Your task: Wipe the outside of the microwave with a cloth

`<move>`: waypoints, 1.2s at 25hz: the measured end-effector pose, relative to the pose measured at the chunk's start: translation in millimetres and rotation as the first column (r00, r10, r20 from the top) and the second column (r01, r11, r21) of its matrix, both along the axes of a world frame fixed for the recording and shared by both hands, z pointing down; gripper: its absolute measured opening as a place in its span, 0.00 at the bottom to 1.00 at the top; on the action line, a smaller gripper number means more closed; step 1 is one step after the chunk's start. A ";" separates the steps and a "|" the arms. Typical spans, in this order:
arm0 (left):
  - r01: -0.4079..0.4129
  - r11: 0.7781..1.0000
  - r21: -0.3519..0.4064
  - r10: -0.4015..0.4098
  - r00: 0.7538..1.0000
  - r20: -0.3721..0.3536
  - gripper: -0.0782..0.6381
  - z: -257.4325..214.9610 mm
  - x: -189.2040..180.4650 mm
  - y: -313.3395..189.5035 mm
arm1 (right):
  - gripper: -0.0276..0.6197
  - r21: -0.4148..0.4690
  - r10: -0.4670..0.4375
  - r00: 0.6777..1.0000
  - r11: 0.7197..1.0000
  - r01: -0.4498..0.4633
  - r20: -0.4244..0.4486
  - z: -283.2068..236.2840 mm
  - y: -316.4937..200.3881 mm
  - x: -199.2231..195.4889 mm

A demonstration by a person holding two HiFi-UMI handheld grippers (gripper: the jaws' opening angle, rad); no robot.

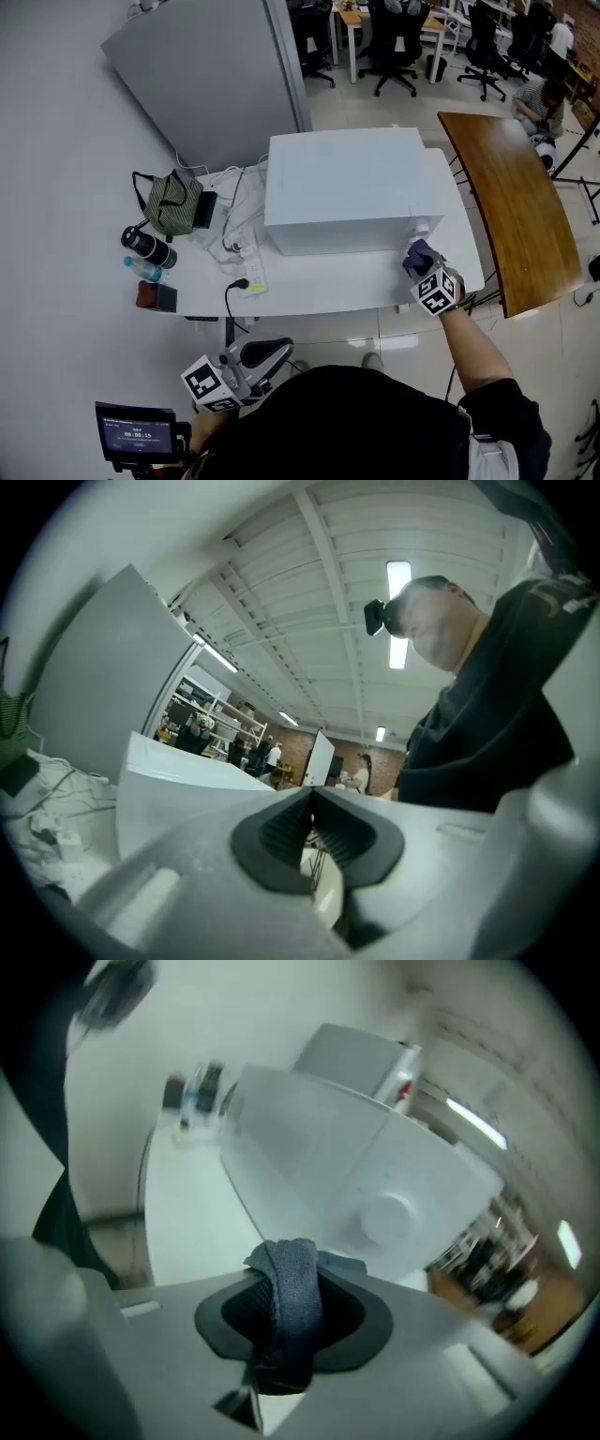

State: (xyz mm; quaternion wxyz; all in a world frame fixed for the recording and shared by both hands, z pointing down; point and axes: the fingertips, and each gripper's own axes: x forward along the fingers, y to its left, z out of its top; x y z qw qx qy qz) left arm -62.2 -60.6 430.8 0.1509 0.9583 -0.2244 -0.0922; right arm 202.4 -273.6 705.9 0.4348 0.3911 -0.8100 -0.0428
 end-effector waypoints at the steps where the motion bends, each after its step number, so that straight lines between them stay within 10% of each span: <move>1: 0.008 1.000 0.001 -0.008 1.000 -0.012 0.12 0.5 -17.7 1.5 | 0.19 -0.083 0.047 0.978 0.996 -0.030 0.204 6.8 5.2 -43.7; 5: 0.044 0.999 -0.020 -0.044 0.999 -0.005 0.12 17.3 -94.4 14.7 | 0.19 -0.382 0.250 0.736 0.924 0.012 0.629 44.1 4.5 -227.8; 9: 0.121 0.991 -0.058 -0.120 0.992 0.034 0.12 38.2 -157.2 31.0 | 0.19 -0.503 0.418 0.543 0.864 0.011 0.729 55.1 -26.1 -335.3; 13: 0.186 0.978 -0.092 -0.182 0.982 0.055 0.12 46.1 -181.6 38.0 | 0.19 -0.589 0.550 0.392 0.807 -0.025 0.737 57.1 -47.9 -346.2; 17: 0.166 0.982 -0.094 -0.162 0.985 0.055 0.12 44.7 -157.9 28.0 | 0.19 -0.619 0.613 0.320 0.780 -0.096 0.722 66.1 -50.9 -272.1; 26: 0.029 0.997 -0.076 -0.026 0.999 0.036 0.12 21.5 17.1 -3.9 | 0.19 -0.590 0.698 0.221 0.703 -0.398 0.681 75.2 -57.8 62.3; 30: -0.002 0.997 -0.077 0.006 0.999 0.043 0.12 17.9 70.4 -4.9 | 0.18 -0.541 0.676 0.122 0.672 -0.506 0.727 54.5 -75.2 162.3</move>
